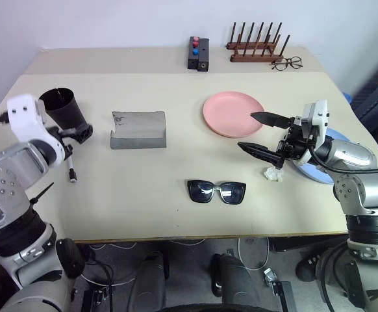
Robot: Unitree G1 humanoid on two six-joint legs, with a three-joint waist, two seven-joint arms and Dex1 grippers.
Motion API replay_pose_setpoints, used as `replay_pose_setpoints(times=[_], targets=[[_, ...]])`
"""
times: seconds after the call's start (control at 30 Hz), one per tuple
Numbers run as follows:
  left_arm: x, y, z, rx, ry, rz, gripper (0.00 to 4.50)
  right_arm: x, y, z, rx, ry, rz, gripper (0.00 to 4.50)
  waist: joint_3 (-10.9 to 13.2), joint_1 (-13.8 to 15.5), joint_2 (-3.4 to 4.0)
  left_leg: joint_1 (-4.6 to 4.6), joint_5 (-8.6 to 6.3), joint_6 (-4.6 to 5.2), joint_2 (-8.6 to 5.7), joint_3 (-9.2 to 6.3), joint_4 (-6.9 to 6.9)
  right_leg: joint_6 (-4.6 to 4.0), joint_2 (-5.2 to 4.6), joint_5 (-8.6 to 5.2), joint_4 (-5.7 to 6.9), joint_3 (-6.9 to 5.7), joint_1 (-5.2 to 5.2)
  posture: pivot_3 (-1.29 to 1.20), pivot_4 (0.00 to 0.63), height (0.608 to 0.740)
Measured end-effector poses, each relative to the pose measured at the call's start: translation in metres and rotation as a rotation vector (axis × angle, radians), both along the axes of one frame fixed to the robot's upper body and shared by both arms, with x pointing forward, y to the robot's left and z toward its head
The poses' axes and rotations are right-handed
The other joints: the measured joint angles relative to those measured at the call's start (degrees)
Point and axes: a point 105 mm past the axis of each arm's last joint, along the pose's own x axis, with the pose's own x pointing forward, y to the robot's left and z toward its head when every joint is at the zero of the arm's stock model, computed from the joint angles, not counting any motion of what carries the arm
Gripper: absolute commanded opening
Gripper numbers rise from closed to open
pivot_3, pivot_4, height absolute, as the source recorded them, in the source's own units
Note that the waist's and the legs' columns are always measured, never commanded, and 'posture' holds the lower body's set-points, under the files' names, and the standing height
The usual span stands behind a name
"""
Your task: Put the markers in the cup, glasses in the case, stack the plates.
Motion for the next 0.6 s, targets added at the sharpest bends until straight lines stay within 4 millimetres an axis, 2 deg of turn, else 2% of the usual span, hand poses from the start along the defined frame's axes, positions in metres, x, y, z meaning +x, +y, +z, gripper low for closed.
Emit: replay_pose_setpoints(times=[0.13, 0.27, 0.47, 0.6], targets=[[-0.007, 0.020, -0.020, -0.037, 0.056, 0.107, 4.44, 0.001, 0.001, 0.002, -0.004, -0.007, 0.000, 4.50, 0.0, 0.2, -0.02, -0.01, -0.01, -0.01, 0.00, 0.00, 0.05, -0.20, 0.00, -0.10, -0.01, 0.00, 0.00, 0.00, 0.150, 0.740], [-0.001, 0.037, -0.030, -0.070, 0.073, 0.145, 4.44, 0.001, 0.001, 0.002, -0.004, -0.006, -0.001, 4.50, 0.0, 0.6, -0.04, -0.04, -0.02, -0.02, 0.00, 0.00, 0.09, -0.22, -0.01, -0.10, -0.05, 0.00, 0.01, 0.00, 0.150, 0.740], [0.017, 0.045, -0.040, -0.117, 0.104, 0.144, 4.44, 0.001, 0.002, 0.003, -0.002, -0.002, -0.015, 4.50, 0.0, 0.6, -0.06, -0.06, -0.02, -0.02, 0.00, 0.00, 0.09, -0.23, -0.02, -0.09, -0.05, -0.01, 0.00, 0.00, 0.150, 0.740], [0.033, 0.042, -0.044, -0.095, 0.167, 0.095, 4.44, 0.000, 0.003, 0.003, -0.001, 0.002, -0.022, 4.50, 0.0, 0.6, -0.06, -0.07, -0.02, -0.03, 0.00, 0.01, 0.09, -0.22, -0.02, -0.09, -0.05, -0.01, 0.00, 0.00, 0.150, 0.740]])
